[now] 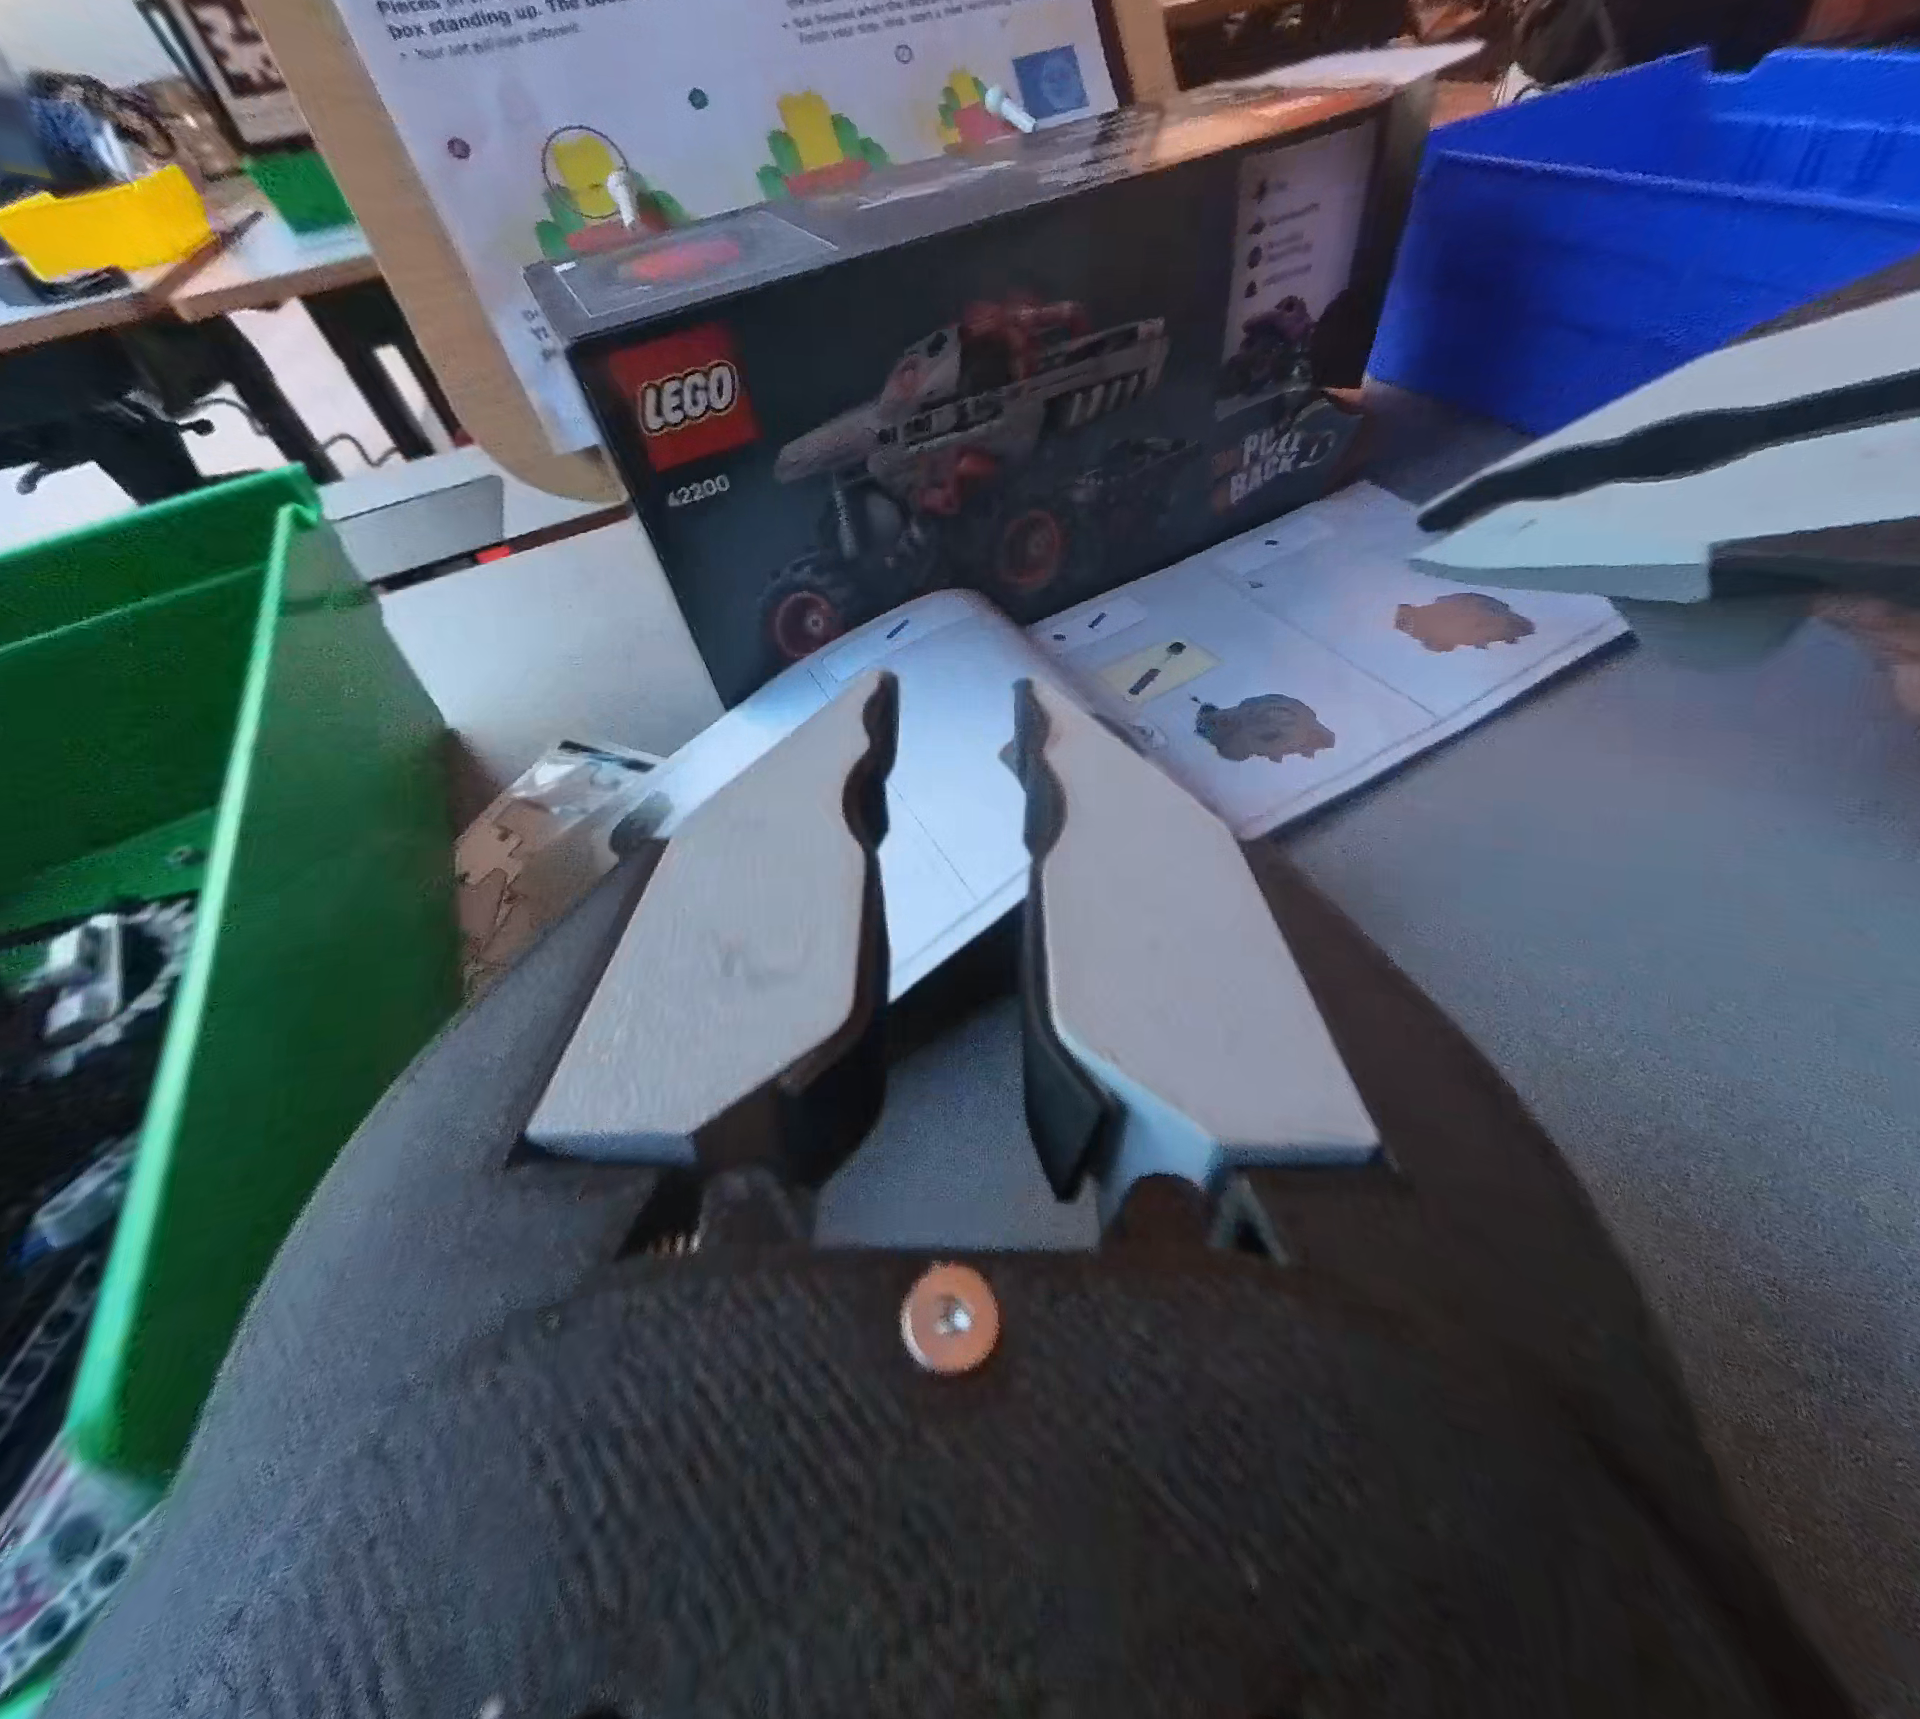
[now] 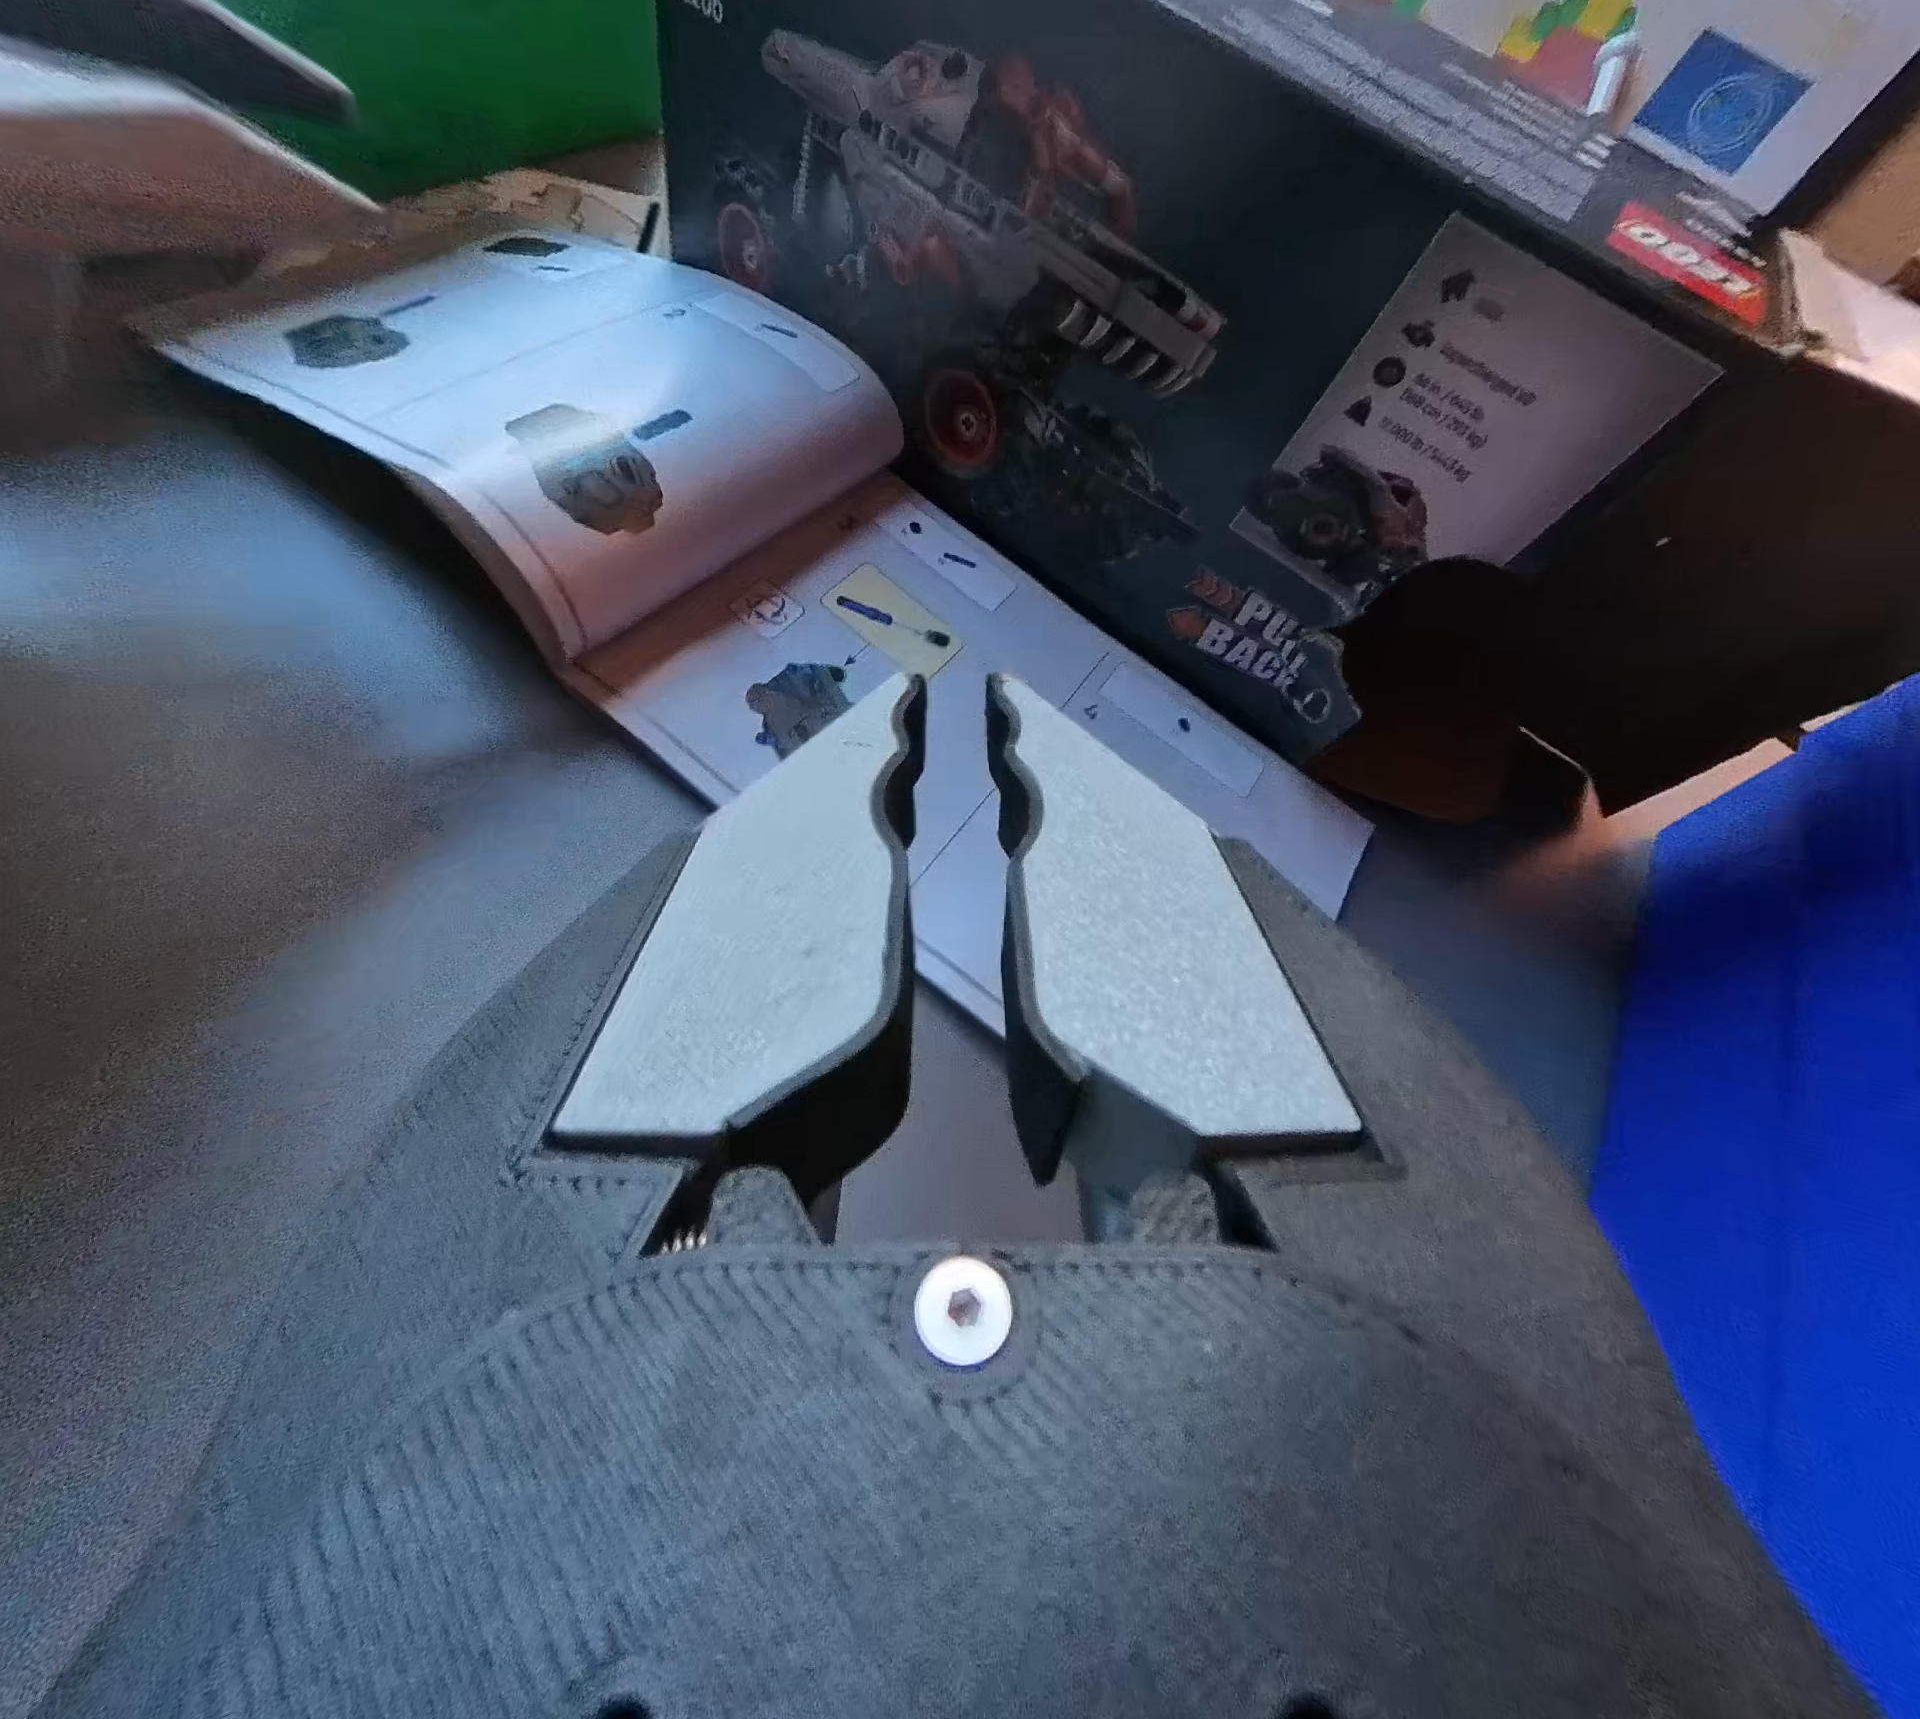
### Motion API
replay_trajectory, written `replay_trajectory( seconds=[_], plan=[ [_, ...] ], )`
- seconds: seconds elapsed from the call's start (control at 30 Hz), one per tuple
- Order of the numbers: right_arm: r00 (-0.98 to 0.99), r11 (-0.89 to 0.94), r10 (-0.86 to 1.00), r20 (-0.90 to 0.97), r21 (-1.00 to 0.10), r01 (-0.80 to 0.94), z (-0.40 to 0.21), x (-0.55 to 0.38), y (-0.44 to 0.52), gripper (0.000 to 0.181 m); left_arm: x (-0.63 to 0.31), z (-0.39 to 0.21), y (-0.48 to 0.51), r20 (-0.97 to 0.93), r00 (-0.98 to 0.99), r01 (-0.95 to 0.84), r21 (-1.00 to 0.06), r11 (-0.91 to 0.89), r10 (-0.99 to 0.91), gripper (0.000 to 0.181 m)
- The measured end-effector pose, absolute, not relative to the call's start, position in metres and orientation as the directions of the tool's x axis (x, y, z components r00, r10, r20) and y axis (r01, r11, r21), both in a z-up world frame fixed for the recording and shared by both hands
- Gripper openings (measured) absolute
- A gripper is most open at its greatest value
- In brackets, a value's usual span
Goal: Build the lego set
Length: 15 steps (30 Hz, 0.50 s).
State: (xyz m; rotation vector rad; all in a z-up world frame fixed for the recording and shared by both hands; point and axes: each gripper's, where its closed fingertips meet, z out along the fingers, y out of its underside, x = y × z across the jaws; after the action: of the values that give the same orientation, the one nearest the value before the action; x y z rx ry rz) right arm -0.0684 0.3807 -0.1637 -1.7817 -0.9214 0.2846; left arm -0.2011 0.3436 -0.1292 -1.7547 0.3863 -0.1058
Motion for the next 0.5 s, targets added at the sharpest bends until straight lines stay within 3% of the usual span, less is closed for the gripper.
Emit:
replay_trajectory(
  seconds=[0.2, 0.33, 0.5],
  plan=[
    [0.611, -0.132, 0.766, 0.199, -0.882, 0.453, -0.174, -0.063, 0.367, 0.009, -0.196, -0.138, 0.285, -0.224, 0.821, -0.352, -0.923, -0.156, -0.526, 0.015],
    [0.575, -0.081, 0.801, 0.167, -0.921, 0.381, -0.163, -0.062, 0.353, 0.009, -0.187, -0.157, 0.253, -0.294, 0.686, -0.436, -0.898, -0.053, -0.665, 0.008],
    [0.496, -0.068, 0.863, 0.091, -0.953, 0.294, -0.159, -0.077, 0.338, 0.008, -0.194, -0.146, 0.245, -0.29, 0.648, -0.355, -0.933, 0.058, -0.705, 0.0]
  ],
)
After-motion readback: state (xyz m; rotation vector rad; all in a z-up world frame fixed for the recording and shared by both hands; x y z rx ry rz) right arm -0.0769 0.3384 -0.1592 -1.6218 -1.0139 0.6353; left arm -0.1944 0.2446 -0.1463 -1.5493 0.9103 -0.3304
